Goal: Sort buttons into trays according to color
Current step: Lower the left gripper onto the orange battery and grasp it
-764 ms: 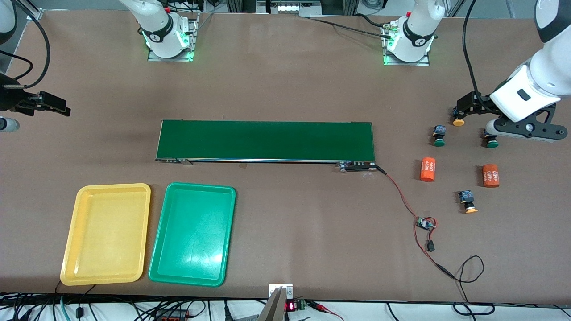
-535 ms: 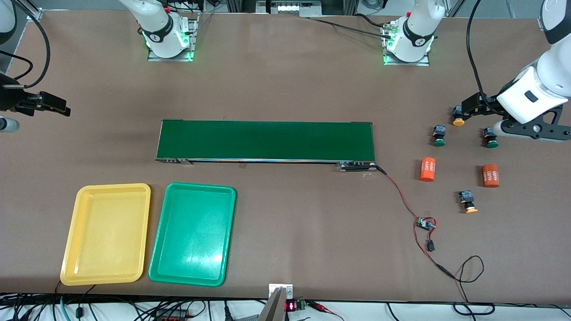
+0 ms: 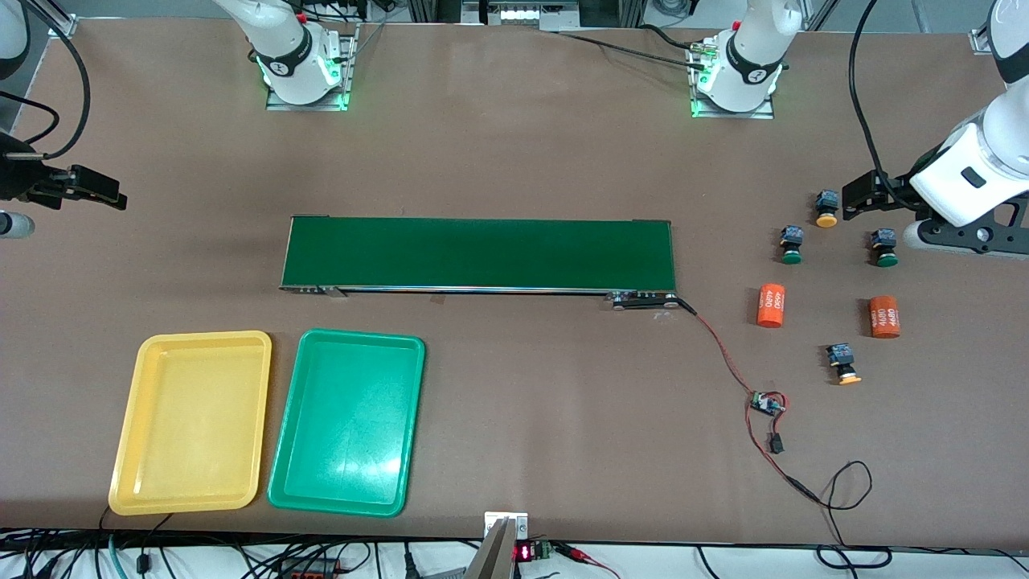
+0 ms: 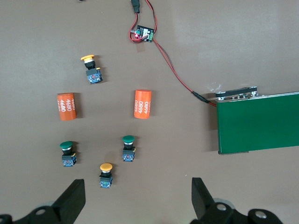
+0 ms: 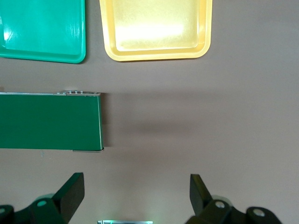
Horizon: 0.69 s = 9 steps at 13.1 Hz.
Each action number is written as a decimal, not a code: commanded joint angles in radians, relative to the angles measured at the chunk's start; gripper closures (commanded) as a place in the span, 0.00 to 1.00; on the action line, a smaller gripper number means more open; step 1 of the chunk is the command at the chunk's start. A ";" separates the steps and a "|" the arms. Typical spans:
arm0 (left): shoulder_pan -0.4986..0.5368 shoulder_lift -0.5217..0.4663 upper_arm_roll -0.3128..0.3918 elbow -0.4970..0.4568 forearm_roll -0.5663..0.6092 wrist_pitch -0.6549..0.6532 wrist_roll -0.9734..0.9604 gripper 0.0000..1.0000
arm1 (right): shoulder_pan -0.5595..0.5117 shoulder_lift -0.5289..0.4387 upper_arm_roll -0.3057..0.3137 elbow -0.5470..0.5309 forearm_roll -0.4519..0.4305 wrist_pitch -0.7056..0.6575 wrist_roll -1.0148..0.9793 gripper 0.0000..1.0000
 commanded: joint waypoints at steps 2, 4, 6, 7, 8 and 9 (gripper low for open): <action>0.004 0.012 -0.003 0.023 -0.011 -0.001 -0.021 0.00 | -0.003 -0.005 0.005 0.003 0.003 -0.008 0.015 0.00; 0.003 0.018 -0.002 0.026 -0.030 -0.002 -0.023 0.00 | -0.003 -0.005 0.005 0.003 0.003 -0.006 0.015 0.00; 0.001 0.072 -0.003 0.026 -0.033 -0.013 -0.025 0.00 | -0.003 -0.005 0.005 0.003 0.003 -0.006 0.015 0.00; 0.007 0.081 -0.003 0.024 -0.036 -0.012 -0.011 0.00 | -0.003 -0.005 0.005 0.003 0.003 -0.006 0.015 0.00; 0.004 0.107 -0.005 0.024 -0.036 -0.013 -0.014 0.00 | 0.000 -0.005 0.005 0.003 0.003 -0.006 0.017 0.00; 0.001 0.141 -0.003 0.024 -0.036 -0.015 -0.023 0.00 | 0.000 -0.005 0.005 0.003 0.003 -0.006 0.017 0.00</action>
